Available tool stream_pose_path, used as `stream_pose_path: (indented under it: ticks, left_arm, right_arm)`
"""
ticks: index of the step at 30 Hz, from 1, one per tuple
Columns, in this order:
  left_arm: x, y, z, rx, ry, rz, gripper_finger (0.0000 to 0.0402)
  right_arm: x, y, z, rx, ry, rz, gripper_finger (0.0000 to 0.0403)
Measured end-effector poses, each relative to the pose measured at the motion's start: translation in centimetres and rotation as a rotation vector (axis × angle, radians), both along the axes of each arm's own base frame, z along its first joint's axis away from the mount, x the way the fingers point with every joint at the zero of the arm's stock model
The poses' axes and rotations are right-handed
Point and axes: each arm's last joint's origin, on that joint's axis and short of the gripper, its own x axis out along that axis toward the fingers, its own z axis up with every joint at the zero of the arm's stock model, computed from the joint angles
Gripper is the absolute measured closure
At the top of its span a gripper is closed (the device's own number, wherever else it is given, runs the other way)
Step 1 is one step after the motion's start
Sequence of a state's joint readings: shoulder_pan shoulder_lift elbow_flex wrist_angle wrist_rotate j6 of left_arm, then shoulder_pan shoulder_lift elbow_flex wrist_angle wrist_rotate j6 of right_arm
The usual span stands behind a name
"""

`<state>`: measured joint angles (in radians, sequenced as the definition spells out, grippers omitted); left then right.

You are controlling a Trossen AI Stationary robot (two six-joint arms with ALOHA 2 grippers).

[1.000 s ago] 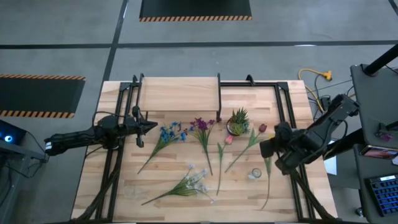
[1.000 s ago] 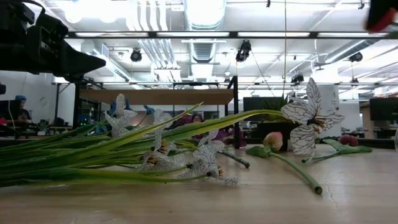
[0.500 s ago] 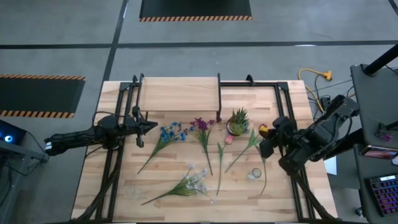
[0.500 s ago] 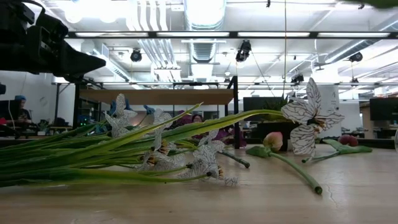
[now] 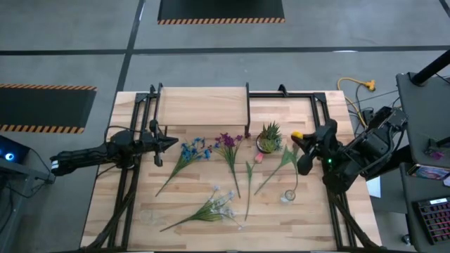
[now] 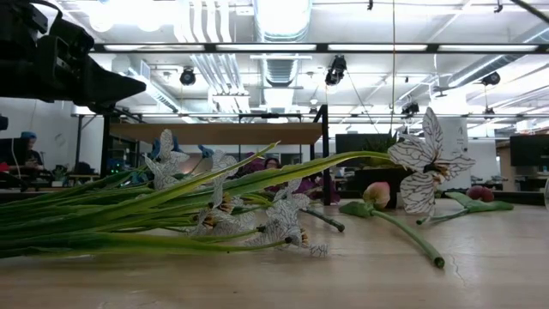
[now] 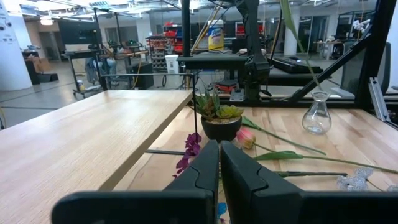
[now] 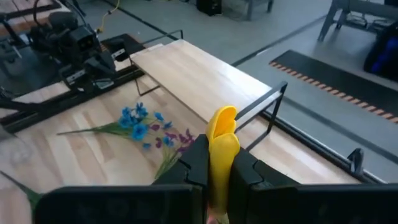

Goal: Pick and place flowers into a vace then onto a shelf
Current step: Put the yellow tulip into the right transparent vase

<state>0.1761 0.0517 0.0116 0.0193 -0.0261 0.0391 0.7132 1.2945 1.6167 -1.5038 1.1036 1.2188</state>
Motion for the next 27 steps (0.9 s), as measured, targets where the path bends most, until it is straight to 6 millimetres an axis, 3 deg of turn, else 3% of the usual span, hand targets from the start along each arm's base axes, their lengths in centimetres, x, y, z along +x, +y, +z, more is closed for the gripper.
stream_pose_path:
  ticks: [12,27]
  left_arm:
    - [0.0,0.0,0.2,0.004,-0.021,0.002,0.0402]
    - [0.0,0.0,0.2,0.004,-0.022,0.001,0.0402]
  right_arm:
    - [0.5,0.4,-0.6,-0.067,0.024,0.014,0.0385]
    - [3.9,4.7,-4.0,-0.259,0.136,0.067,0.0385]
